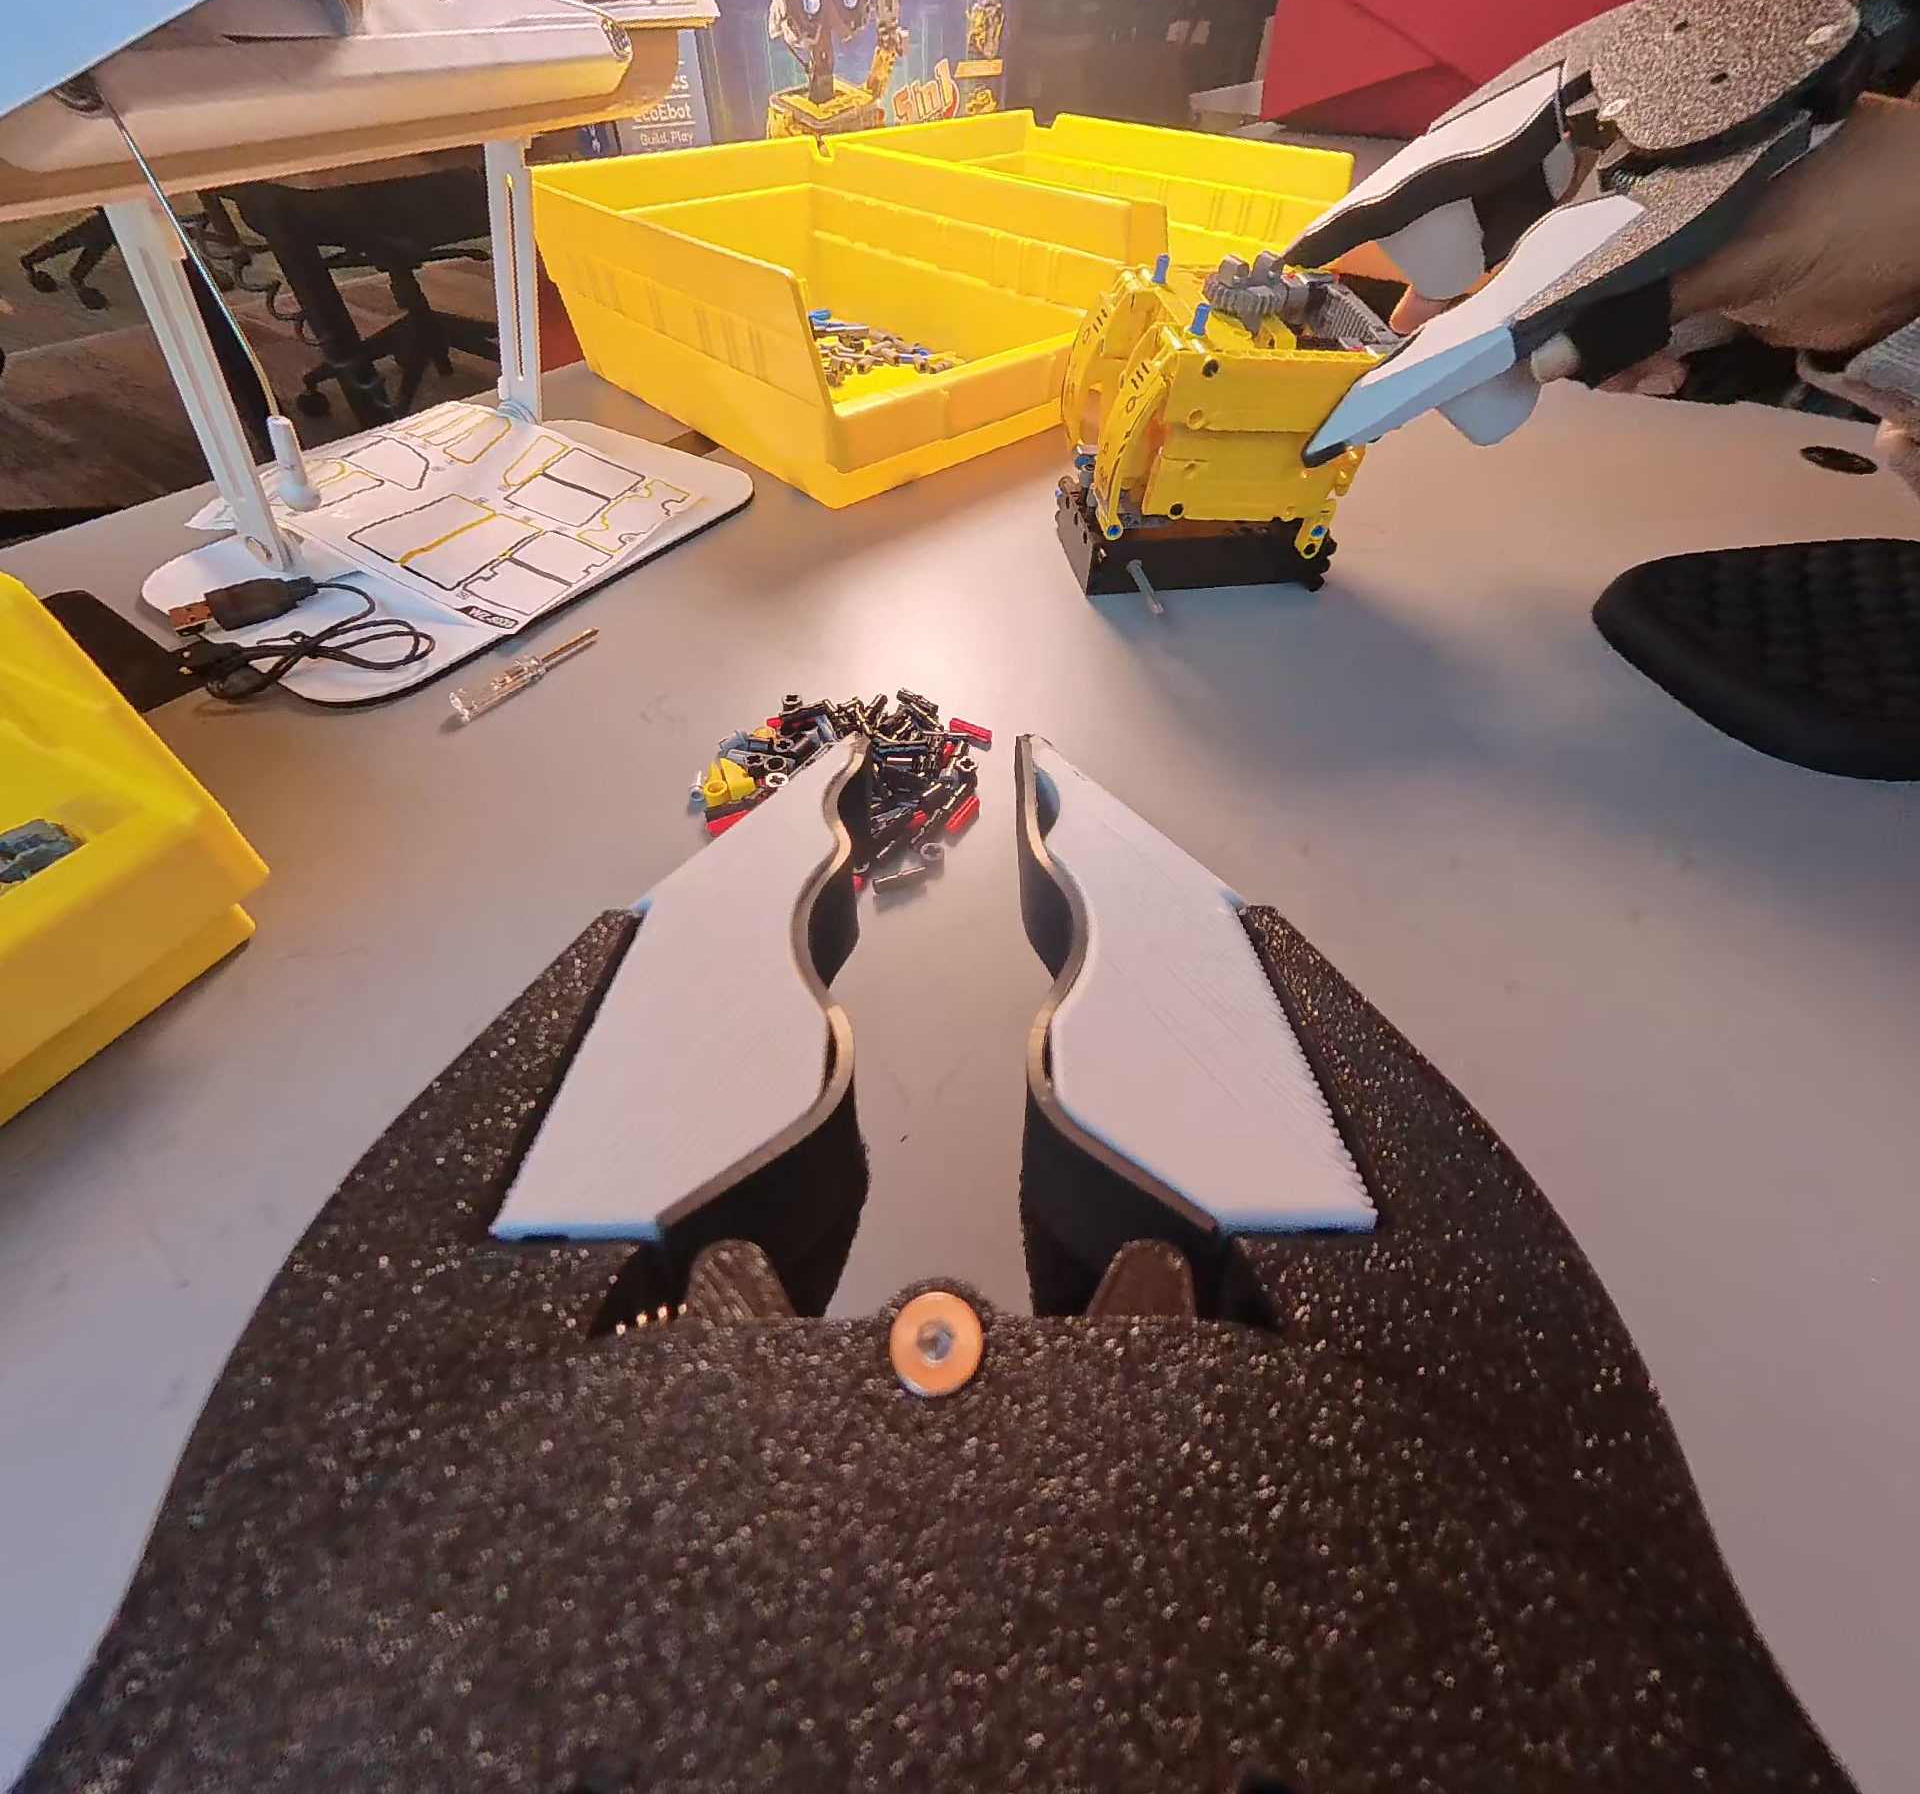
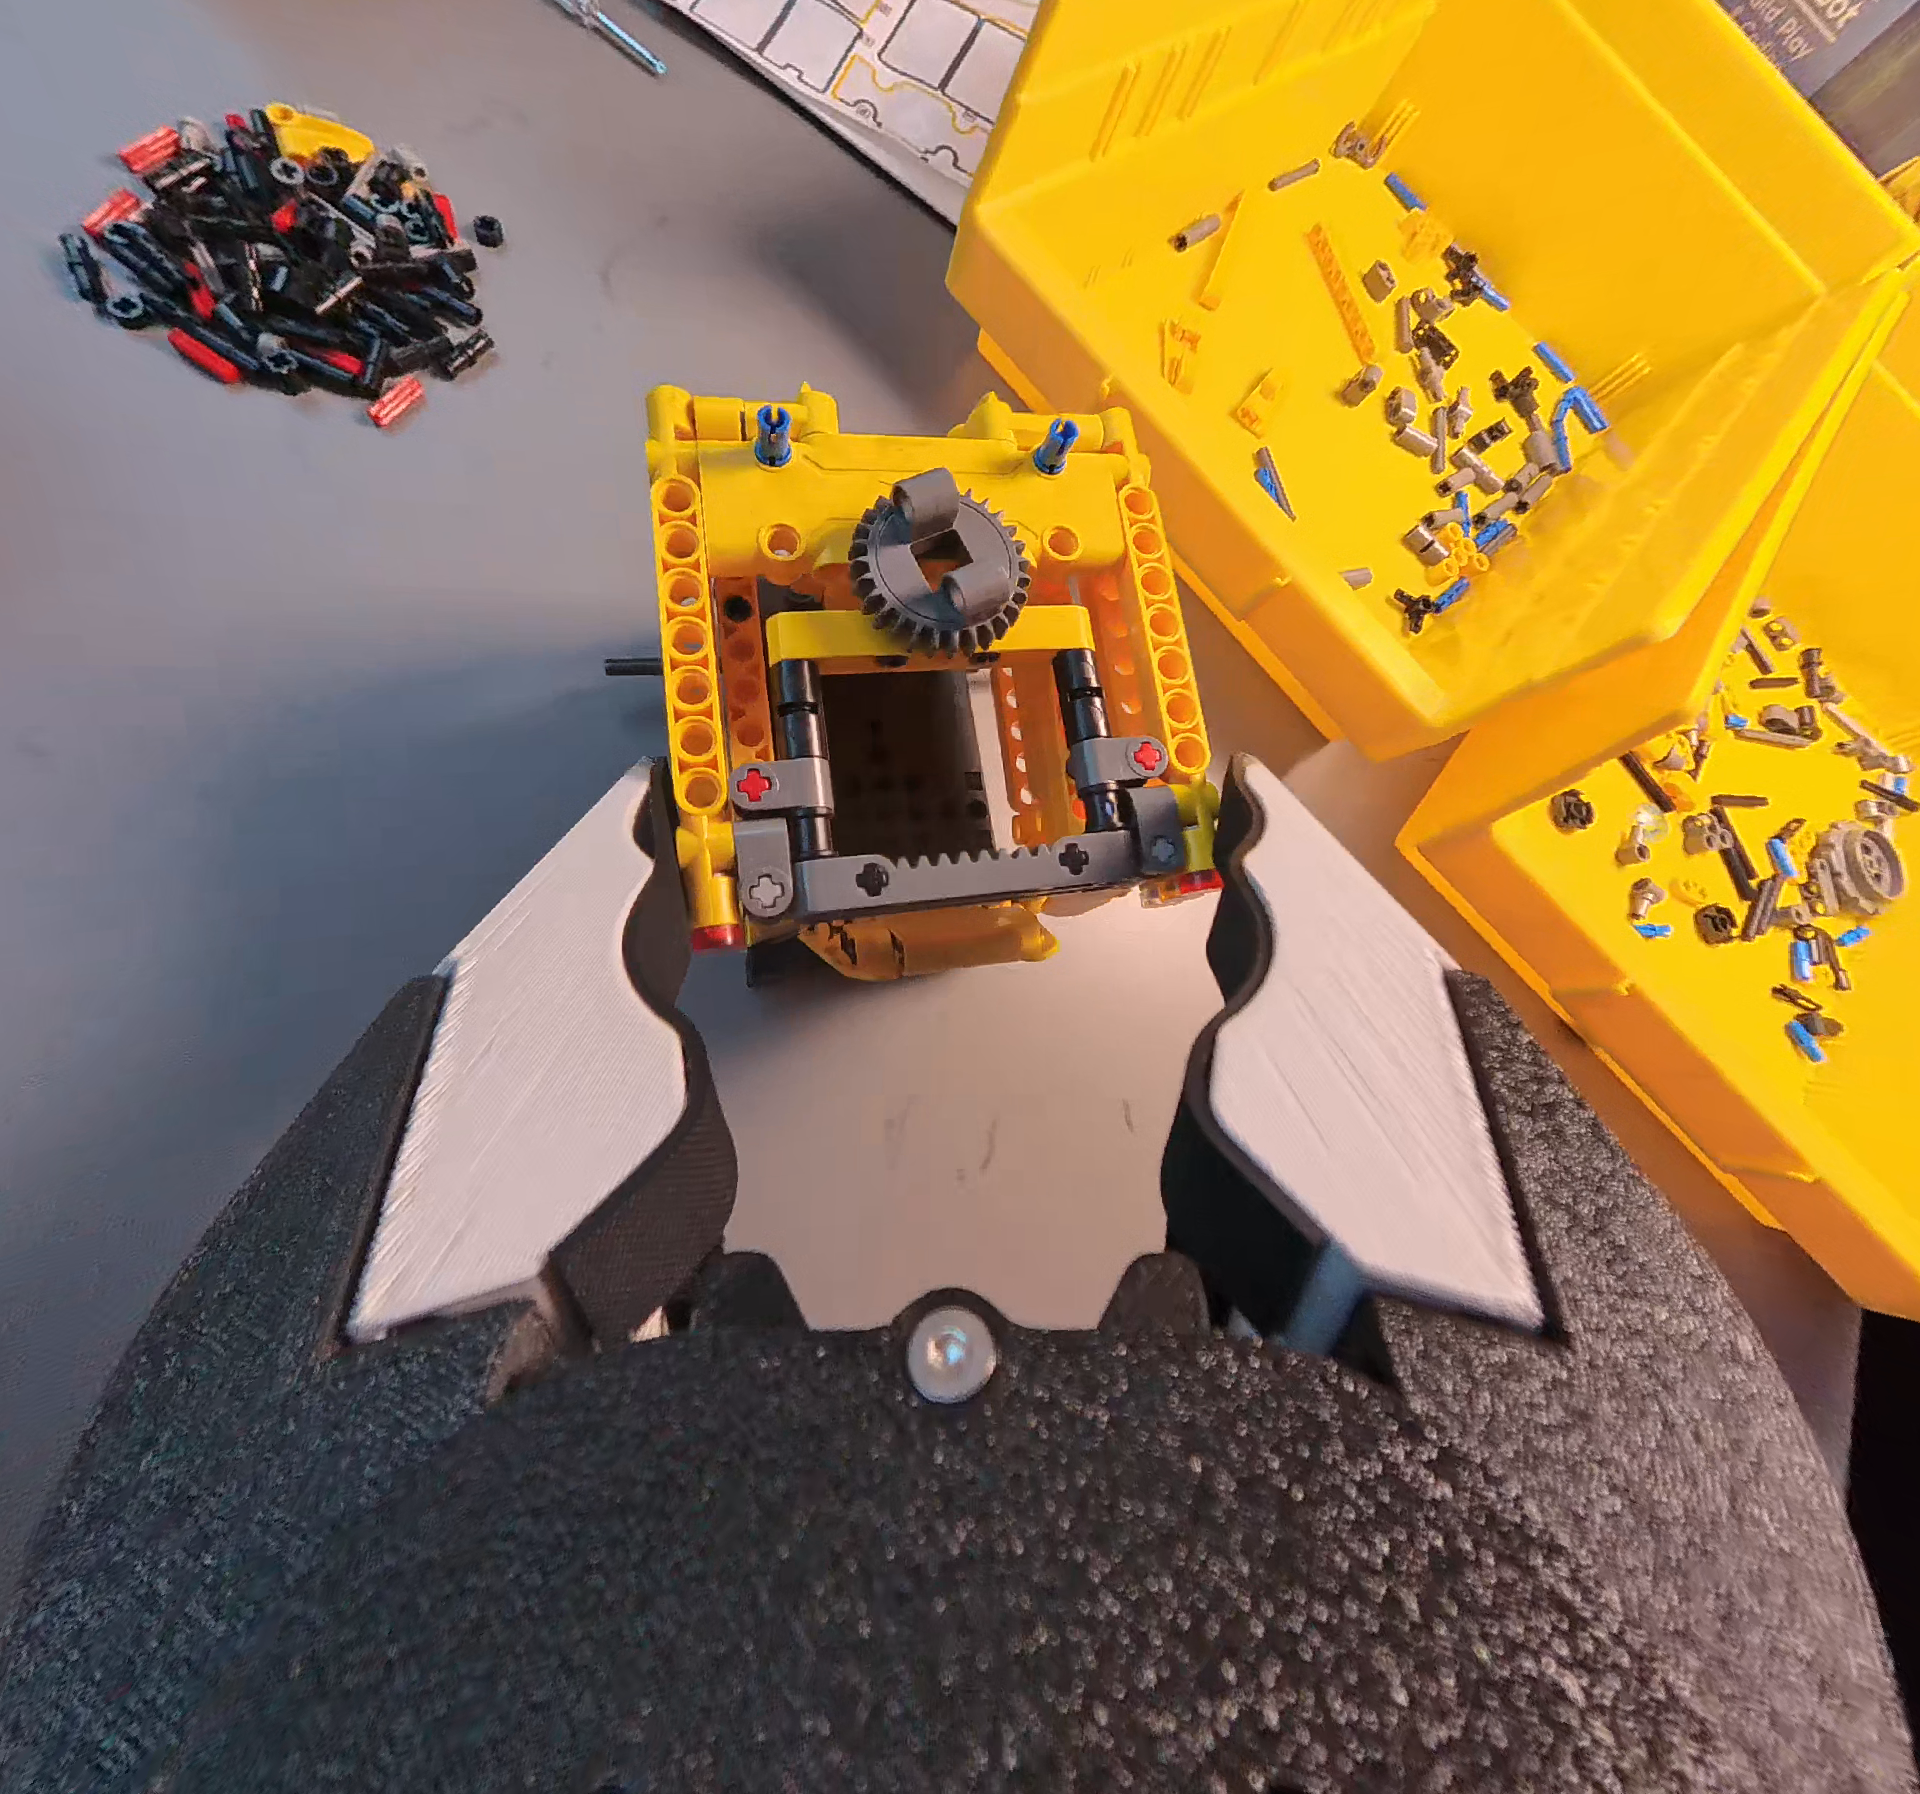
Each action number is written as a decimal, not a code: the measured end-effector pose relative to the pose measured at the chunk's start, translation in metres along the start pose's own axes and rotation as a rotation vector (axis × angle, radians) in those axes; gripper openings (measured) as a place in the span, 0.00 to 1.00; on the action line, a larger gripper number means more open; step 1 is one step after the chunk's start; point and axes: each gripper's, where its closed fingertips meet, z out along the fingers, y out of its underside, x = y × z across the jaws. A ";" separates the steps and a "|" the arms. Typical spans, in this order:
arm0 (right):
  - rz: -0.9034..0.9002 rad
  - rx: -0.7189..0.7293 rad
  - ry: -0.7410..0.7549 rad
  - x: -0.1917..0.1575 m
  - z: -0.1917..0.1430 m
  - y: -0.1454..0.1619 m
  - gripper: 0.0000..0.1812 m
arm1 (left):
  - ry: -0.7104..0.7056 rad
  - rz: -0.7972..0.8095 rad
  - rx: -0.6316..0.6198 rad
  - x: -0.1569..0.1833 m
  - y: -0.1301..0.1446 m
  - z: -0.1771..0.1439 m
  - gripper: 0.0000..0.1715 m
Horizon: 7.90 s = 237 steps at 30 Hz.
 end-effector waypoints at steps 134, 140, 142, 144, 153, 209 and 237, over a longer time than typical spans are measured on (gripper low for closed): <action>-0.143 0.435 -0.035 0.086 0.133 -0.269 0.09 | -0.094 -0.012 0.033 -0.024 -0.003 -0.007 0.10; -0.284 0.345 -0.105 0.052 0.153 -0.265 0.02 | -0.102 -0.021 0.041 -0.027 -0.004 -0.009 0.10; -0.355 0.319 -0.108 0.044 0.155 -0.260 0.02 | -0.097 -0.020 0.039 -0.026 -0.004 -0.009 0.10; -0.358 0.324 -0.146 0.037 0.149 -0.261 0.09 | -0.094 -0.013 0.036 -0.025 -0.003 -0.008 0.10; -0.415 0.446 -0.152 -0.014 0.142 -0.306 0.11 | -0.089 0.011 0.027 -0.022 -0.003 -0.007 0.10; 0.147 0.064 -0.556 0.036 -0.004 -0.024 0.13 | -0.025 0.090 0.013 0.004 -0.003 0.000 0.11; 0.130 0.156 -0.621 -0.141 -0.019 -0.075 0.04 | 0.438 0.163 0.078 0.096 -0.012 -0.012 0.31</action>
